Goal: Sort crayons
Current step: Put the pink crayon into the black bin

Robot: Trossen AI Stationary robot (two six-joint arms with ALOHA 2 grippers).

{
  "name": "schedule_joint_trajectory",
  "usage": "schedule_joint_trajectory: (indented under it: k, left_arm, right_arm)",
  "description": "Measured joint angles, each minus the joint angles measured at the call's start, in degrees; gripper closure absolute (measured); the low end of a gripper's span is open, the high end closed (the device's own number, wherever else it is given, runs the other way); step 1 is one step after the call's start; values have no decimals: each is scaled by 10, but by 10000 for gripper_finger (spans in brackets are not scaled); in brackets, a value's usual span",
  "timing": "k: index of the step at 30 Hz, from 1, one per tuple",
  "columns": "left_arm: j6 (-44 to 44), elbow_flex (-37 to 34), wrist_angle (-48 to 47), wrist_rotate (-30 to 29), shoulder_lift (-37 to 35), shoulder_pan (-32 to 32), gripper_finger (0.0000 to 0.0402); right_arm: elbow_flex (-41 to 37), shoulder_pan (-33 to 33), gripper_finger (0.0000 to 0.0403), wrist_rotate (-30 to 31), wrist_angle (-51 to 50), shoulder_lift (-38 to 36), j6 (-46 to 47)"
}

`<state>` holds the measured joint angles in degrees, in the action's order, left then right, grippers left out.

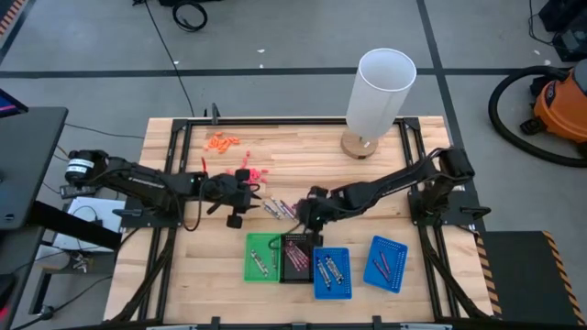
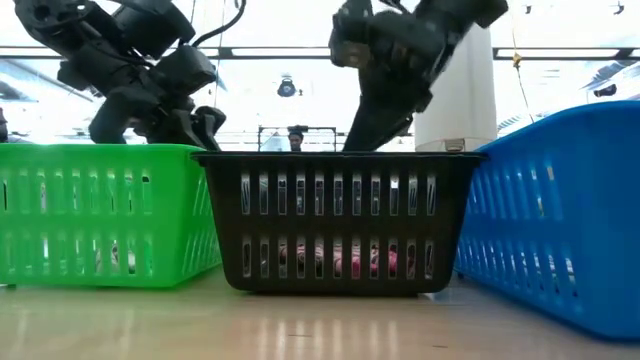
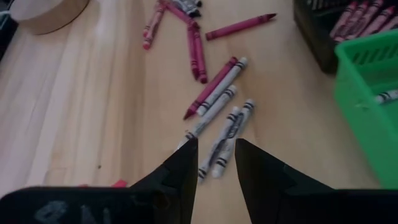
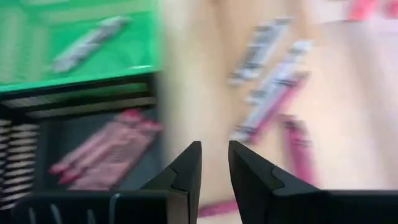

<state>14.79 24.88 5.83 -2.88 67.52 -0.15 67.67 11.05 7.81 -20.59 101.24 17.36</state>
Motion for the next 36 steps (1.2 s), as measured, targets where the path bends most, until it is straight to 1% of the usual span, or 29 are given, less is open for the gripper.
schedule_joint_trajectory:
  k: [2,4,9,15,23,28,32,36]
  left_arm:
    - [-1,0,5,3,0,7,285]
    - [-4,0,14,5,0,9,285]
    - [-14,0,44,6,0,9,285]
    - [-20,0,55,6,0,9,285]
    - [-20,0,59,6,0,9,285]
    - [-20,0,59,6,0,9,285]
    - [-20,0,58,6,0,9,285]
    - [-20,0,59,6,0,9,285]
  right_arm:
    - [-20,-13,314,31,3,-13,1]
    - [-40,-30,314,47,4,-22,1]
    - [-85,-81,314,49,12,-22,-4]
    - [-140,-119,314,61,63,-20,-30]
    - [-191,-142,314,59,158,-20,-96]
    - [-214,-151,314,61,220,-20,-105]
    - [-229,-158,314,63,233,-20,-105]
    - [-253,-162,314,58,269,-20,-102]
